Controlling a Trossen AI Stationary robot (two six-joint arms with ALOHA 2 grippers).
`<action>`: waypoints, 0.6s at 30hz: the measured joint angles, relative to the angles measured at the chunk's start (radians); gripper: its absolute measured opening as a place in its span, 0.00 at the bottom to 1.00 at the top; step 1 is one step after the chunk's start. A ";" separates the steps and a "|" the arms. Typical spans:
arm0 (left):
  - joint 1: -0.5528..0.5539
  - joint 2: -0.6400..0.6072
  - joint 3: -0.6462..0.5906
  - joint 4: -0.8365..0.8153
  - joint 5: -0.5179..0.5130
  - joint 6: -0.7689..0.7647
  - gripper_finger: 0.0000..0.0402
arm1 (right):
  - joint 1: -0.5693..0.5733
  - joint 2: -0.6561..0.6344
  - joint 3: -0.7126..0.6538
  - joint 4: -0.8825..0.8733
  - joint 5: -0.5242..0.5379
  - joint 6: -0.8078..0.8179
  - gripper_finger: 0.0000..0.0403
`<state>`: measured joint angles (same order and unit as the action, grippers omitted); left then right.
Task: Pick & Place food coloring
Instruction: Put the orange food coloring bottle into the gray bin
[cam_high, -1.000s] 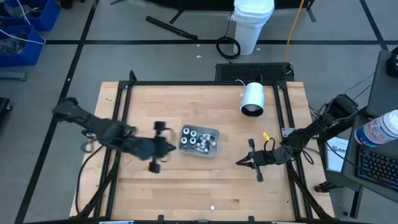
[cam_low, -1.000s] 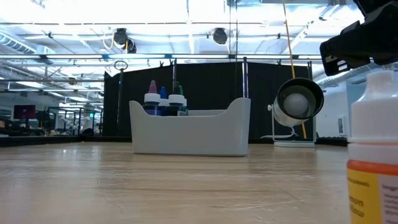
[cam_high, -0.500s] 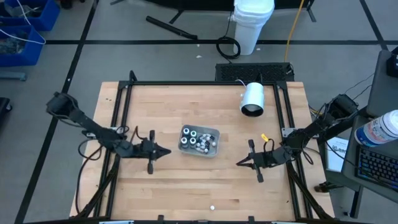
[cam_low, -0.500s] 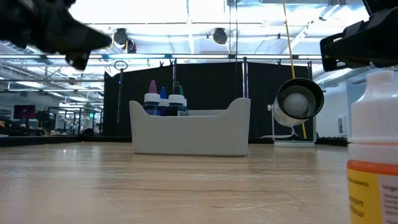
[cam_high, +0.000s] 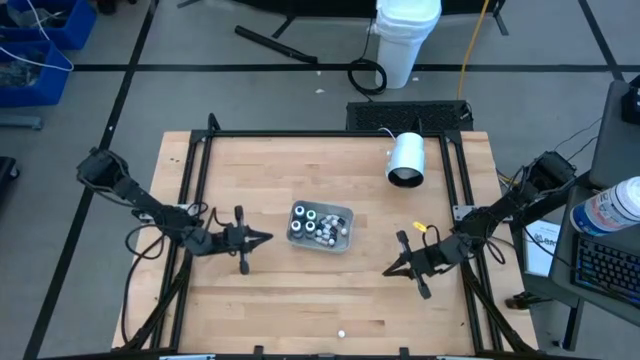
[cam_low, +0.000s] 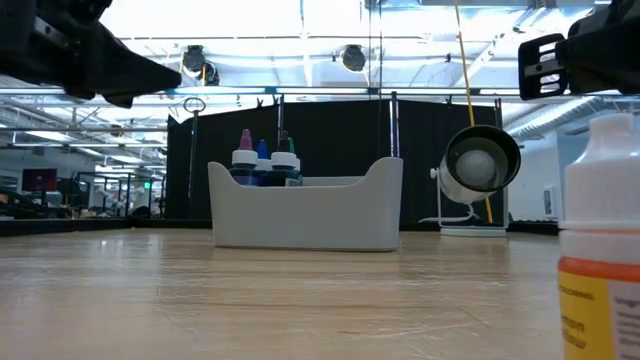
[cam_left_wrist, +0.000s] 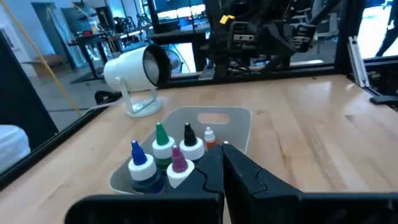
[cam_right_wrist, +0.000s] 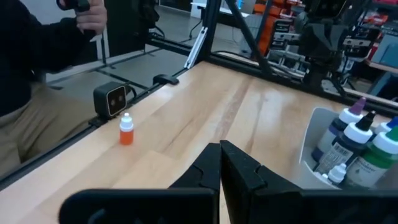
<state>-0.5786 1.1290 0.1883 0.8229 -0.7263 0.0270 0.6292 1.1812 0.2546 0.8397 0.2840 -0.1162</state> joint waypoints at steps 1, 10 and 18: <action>0.004 0.000 0.000 -0.001 0.001 0.001 0.01 | 0.000 0.000 0.000 -0.003 0.000 0.008 0.00; 0.015 0.000 0.000 -0.039 0.004 -0.028 0.11 | 0.001 0.001 0.061 0.014 0.085 -0.002 0.00; 0.015 0.000 0.000 -0.034 0.005 0.012 0.11 | 0.079 0.146 0.556 -0.510 0.181 -0.081 0.00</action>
<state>-0.5632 1.1294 0.1886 0.7885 -0.7215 0.0392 0.7087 1.3274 0.8107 0.3301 0.4649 -0.1975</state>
